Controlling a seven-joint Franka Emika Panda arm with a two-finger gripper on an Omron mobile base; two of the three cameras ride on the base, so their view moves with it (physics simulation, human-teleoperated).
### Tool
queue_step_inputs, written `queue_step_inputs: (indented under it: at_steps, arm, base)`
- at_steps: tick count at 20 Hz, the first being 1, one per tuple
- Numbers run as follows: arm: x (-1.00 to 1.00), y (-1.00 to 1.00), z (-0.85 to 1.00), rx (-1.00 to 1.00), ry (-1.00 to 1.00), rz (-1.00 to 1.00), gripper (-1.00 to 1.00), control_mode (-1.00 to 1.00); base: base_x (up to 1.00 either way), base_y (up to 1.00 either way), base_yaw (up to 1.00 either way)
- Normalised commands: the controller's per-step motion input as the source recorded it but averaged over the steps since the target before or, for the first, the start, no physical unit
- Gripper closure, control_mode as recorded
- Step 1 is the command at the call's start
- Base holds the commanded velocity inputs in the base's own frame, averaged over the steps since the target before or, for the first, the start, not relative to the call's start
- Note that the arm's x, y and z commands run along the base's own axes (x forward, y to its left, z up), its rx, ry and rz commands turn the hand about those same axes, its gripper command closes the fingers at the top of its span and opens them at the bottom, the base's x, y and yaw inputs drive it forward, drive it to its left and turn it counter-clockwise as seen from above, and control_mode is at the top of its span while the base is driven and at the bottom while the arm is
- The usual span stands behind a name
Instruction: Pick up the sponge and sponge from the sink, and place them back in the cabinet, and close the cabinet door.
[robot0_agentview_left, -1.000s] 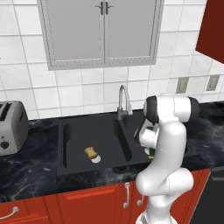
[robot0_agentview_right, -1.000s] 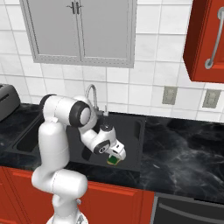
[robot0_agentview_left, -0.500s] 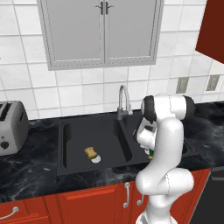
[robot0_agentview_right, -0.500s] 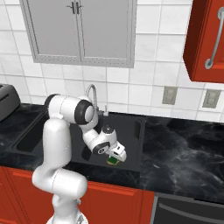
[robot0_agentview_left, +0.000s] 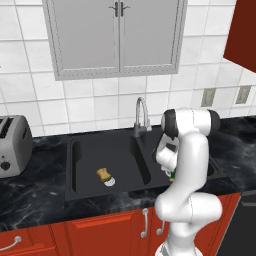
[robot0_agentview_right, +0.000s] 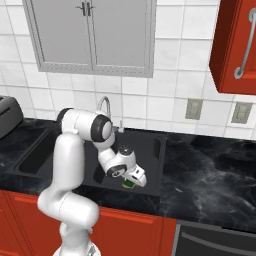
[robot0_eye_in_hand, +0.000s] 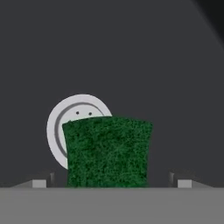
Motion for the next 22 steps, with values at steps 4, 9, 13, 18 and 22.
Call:
queue_step_inputs:
  at_steps: [4,9,13,18,22]
  arm:
    - [0.07,-0.04,-0.21,0.00,0.00,0.00,-1.00,-1.00]
    - [0.10,0.00,-0.24,0.00,0.00,0.00,-1.00,-1.00]
    - [0.09,0.00,-0.20,0.00,0.00,0.00,-1.00,-1.00]
    - [0.06,0.00,-0.16,0.00,0.01,0.00,1.00,-1.00]
    - [0.00,0.00,0.00,0.00,0.01,0.00,1.00,-1.00]
  base:
    - [0.00,0.00,0.00]
    - [0.00,0.00,0.00]
    - [0.00,0.00,0.00]
    - [0.00,0.00,0.00]
    - [0.00,0.00,0.00]
